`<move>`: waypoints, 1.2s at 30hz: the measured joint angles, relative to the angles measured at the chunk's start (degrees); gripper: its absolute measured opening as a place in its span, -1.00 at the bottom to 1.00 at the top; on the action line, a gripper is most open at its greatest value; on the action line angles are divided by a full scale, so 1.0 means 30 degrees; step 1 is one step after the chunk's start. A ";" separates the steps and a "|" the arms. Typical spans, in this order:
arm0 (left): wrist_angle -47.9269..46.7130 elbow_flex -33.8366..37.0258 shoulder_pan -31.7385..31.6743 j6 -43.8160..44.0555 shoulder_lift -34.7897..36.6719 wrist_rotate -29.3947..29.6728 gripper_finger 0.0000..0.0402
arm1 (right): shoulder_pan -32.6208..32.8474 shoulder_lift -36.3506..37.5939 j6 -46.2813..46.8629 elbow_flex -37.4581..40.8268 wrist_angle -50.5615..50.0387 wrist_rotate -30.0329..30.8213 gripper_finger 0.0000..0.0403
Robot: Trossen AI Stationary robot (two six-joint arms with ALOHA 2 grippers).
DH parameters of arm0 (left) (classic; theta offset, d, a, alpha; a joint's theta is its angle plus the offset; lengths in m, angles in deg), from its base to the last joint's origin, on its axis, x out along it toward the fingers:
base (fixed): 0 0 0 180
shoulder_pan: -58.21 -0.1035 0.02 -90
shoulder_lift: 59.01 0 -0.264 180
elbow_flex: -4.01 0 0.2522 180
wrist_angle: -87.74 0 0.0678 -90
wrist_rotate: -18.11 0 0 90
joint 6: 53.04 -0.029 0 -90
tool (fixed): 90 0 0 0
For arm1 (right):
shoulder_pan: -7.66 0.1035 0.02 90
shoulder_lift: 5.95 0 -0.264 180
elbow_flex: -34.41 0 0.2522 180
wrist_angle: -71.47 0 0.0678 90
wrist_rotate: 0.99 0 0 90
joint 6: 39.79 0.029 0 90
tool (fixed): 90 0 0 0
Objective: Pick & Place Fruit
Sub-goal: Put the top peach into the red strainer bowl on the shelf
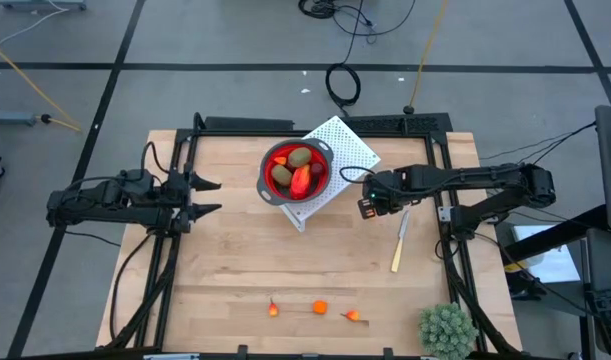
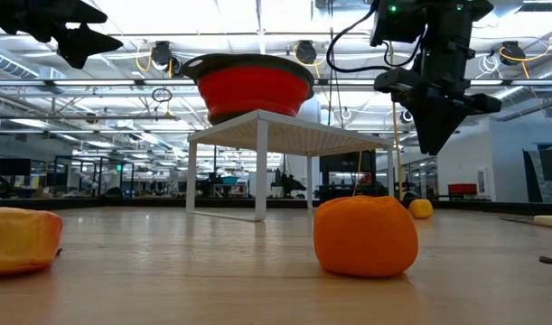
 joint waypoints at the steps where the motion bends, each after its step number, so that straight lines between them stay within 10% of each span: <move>1: 0.0000 0.0000 0.0006 0.0007 0.0000 0.0000 0.34 | 0.0000 0.0000 0.0049 0.0000 -0.0002 0.0010 -0.74; 36: 0.0001 -0.0007 -0.0001 -0.0015 0.0000 0.0000 0.34 | 0.0066 0.0000 0.3255 0.0000 0.0648 0.2009 0.31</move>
